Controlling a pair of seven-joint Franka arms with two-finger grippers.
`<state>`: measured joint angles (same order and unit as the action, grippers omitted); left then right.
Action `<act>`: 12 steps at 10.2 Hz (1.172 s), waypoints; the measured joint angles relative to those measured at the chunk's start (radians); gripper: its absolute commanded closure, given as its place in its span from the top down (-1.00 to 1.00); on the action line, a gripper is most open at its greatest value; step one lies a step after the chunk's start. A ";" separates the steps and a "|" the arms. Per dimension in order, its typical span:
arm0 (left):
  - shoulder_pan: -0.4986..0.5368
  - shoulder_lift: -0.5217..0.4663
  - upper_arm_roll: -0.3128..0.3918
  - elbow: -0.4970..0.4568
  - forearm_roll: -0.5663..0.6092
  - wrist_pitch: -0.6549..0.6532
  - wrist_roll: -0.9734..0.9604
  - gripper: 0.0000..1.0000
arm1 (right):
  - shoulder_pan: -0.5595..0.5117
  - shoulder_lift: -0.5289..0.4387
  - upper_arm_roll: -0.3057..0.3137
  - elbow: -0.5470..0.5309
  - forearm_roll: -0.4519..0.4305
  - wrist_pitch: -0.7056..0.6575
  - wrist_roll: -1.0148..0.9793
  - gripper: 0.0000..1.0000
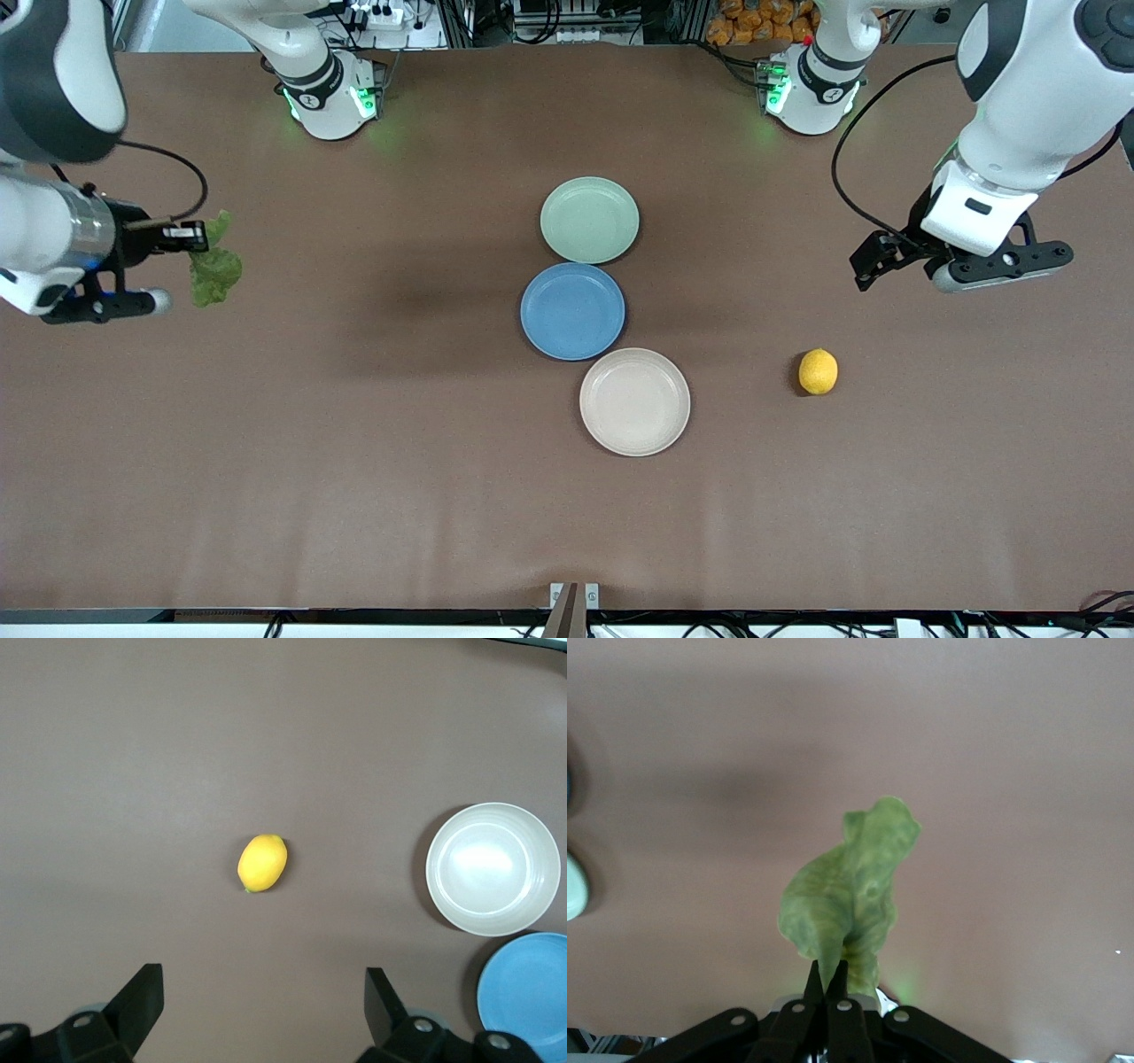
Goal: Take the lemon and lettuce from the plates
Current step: 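Carry the lettuce leaf away from the plates with the right gripper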
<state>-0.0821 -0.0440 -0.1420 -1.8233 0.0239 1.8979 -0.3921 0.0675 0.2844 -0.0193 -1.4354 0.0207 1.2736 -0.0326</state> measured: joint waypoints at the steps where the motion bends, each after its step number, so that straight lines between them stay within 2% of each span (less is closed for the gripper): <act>1: 0.001 0.018 0.001 0.057 -0.021 -0.065 0.031 1.00 | -0.010 0.053 -0.001 -0.005 -0.009 0.012 0.000 -1.00; 4: 0.006 0.065 0.004 0.152 -0.025 -0.187 0.117 1.00 | -0.031 0.153 -0.001 -0.054 -0.046 0.123 0.000 -1.00; 7: 0.006 0.062 0.003 0.169 -0.026 -0.232 0.121 1.00 | -0.032 0.155 0.000 -0.176 -0.049 0.262 0.000 -1.00; 10: 0.006 0.038 0.003 0.159 -0.026 -0.259 0.121 1.00 | -0.051 0.155 -0.001 -0.369 -0.052 0.529 -0.001 -1.00; 12: 0.006 -0.004 0.003 0.111 -0.026 -0.247 0.121 1.00 | -0.059 0.155 -0.001 -0.469 -0.056 0.656 -0.003 -1.00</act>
<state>-0.0764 -0.0480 -0.1393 -1.7126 -0.0017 1.6514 -0.2712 0.0087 0.4398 -0.0205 -1.9043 -0.0358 1.9292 -0.0355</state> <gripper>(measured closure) 0.000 0.978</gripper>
